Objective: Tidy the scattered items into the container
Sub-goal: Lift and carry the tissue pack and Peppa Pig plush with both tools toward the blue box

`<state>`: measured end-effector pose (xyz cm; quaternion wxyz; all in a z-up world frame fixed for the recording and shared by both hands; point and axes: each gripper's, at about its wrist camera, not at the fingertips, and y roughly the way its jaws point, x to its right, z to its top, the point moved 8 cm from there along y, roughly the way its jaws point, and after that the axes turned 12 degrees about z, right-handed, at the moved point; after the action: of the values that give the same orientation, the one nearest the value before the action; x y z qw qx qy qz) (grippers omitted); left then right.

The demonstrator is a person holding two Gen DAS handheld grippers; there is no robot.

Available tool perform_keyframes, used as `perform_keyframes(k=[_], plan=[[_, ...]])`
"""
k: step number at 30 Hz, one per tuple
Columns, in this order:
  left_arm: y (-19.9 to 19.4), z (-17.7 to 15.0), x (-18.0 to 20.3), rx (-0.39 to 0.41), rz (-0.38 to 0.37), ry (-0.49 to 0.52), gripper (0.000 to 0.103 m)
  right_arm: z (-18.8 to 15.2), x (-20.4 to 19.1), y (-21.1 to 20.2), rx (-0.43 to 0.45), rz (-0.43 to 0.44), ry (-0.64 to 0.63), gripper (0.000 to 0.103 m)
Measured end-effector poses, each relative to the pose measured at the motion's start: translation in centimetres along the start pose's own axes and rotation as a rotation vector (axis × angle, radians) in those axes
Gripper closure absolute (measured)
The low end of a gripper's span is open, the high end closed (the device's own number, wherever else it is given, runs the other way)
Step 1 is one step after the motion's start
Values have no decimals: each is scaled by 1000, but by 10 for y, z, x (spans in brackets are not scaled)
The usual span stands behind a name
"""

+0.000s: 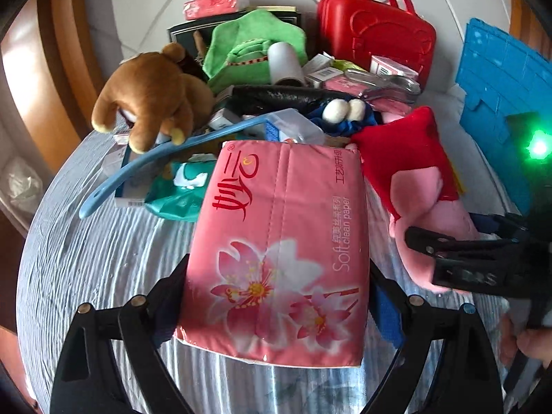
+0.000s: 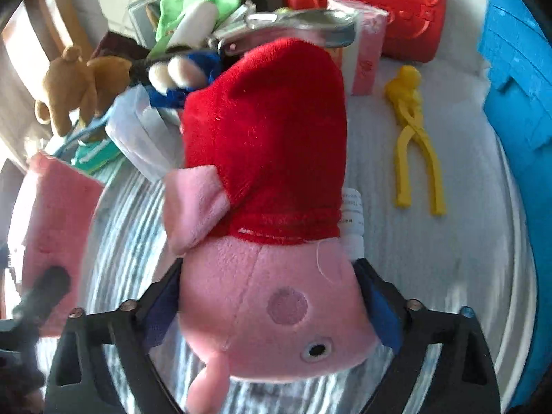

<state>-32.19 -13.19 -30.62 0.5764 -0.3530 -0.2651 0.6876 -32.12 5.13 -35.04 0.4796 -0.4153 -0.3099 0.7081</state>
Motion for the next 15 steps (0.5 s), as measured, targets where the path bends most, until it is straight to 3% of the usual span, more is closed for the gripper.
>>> perform_keyframes(k=[5, 8, 12, 15], plan=[[-7, -5, 3, 12, -13, 21, 12, -36, -14, -18, -36, 36, 37, 14], [-13, -8, 0, 15, -12, 25, 12, -49, -20, -32, -5, 42, 52, 17], [-28, -9, -5, 35, -16, 25, 12, -47, -26, -60, 58, 46, 59, 22], [-41, -7, -7, 49, -24, 33, 12, -43, -30, -68, 58, 50, 63, 22]])
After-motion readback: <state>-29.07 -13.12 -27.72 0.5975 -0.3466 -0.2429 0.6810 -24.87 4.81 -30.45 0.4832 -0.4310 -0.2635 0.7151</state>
